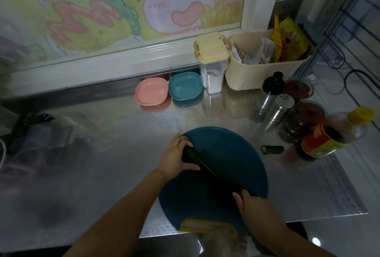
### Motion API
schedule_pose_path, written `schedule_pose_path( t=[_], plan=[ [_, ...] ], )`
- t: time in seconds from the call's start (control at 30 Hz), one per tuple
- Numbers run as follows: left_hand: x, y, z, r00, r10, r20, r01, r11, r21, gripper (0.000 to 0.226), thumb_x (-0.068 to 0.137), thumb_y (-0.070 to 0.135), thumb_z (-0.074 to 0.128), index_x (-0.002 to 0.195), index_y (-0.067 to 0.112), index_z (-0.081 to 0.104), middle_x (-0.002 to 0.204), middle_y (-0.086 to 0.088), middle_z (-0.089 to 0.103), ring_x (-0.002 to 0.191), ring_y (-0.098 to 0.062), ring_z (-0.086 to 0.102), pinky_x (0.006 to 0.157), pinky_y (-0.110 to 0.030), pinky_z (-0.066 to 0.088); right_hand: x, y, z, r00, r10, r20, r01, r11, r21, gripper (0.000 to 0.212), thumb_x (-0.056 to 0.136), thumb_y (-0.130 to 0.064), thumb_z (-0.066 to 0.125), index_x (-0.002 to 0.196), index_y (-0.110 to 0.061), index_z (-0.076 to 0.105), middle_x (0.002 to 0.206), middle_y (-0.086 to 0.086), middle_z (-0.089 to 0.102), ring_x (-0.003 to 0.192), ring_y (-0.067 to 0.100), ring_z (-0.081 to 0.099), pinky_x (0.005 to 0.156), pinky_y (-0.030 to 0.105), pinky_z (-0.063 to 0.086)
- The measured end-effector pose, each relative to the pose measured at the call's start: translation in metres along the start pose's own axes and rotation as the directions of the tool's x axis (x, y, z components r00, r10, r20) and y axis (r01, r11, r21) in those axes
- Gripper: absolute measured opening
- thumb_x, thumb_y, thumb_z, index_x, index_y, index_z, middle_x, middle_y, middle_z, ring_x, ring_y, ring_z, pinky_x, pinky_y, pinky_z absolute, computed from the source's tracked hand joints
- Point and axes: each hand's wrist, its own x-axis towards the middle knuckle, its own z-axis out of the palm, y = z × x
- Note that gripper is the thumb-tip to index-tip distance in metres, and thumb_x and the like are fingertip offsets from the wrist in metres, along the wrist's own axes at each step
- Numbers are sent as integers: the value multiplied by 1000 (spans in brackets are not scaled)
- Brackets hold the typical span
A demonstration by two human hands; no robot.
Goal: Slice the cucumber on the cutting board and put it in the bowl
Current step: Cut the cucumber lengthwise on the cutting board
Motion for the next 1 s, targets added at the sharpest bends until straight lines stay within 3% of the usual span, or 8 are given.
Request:
schedule_pose_path(
  t=[0.07, 0.17, 0.33, 0.47, 0.57, 0.83, 0.93, 1.0],
  plan=[
    [-1, -2, 1, 1000, -10, 9, 10, 1000, -16, 65, 52, 38, 88, 103, 29, 48, 131, 11, 37, 137, -8, 14, 116, -34, 15, 1, 1, 3, 1000, 6, -3, -6, 998, -55, 110, 37, -64, -53, 92, -28, 35, 55, -3, 34, 43, 16, 30, 40, 27, 25],
    [-1, -3, 2, 1000, -15, 2, 15, 999, -30, 66, 52, 38, 88, 104, 29, 48, 132, 12, 37, 138, -7, 10, 115, -31, 12, 3, 2, 5, 1000, -3, 22, 4, 999, -49, 107, 48, -64, -43, 99, -25, 42, 56, -5, 34, 44, 13, 30, 41, 25, 26],
    [0, -2, 0, 1000, -20, 2, 20, 999, -38, 67, 52, 37, 88, 105, 28, 48, 132, 11, 37, 135, -3, 8, 113, -24, 9, 5, -2, -3, 1000, 21, 21, -21, 1000, 1, 35, 98, -50, 14, 92, -23, 36, 59, -6, 35, 46, 11, 29, 43, 24, 24],
    [-2, -2, 1, 1000, -19, 8, 19, 1000, -25, 69, 52, 40, 88, 106, 29, 47, 134, 8, 38, 133, 0, 9, 112, -23, 9, 4, -8, -3, 999, 37, 14, -37, 999, 10, 33, 99, -49, 17, 89, -23, 33, 73, -4, 56, 50, 12, 37, 46, 26, 28],
    [-2, -2, 1, 1000, -23, 1, 23, 1000, -11, 70, 50, 41, 88, 106, 29, 47, 132, 9, 38, 138, -10, 13, 115, -29, 12, 5, -17, -10, 997, 43, 56, -41, 998, -47, 33, 101, -48, 18, 88, -21, 34, 96, 2, 67, 79, 20, 64, 56, 29, 36],
    [-2, 0, -4, 998, -50, 22, 50, 999, 18, 70, 51, 45, 86, 108, 29, 48, 134, 2, 40, 137, -19, 19, 116, -40, 18, 7, -20, -10, 996, 43, 84, -33, 992, -119, 33, 102, -44, 18, 90, -18, 36, 91, 4, 64, 89, 24, 64, 55, 29, 35],
    [-2, 5, -12, 995, -68, 74, 66, 998, 24, 65, 60, 32, 86, 114, 21, 51, 139, 3, 34, 130, -2, 11, 107, -13, 6, 5, -9, -5, 999, 9, 49, -2, 990, -144, 35, 103, -36, 19, 111, -15, 46, 66, 0, 36, 68, 22, 55, 46, 26, 26],
    [-1, 6, -13, 992, -92, 87, 93, 996, 2, 59, 64, 30, 84, 112, 25, 50, 144, 2, 31, 137, -7, 8, 108, -16, 4, -4, 3, -1, 998, 5, 64, 4, 989, -150, 39, 104, -20, 21, 141, -14, 30, 76, 7, 38, 59, 20, 38, 44, 27, 21]
  ],
)
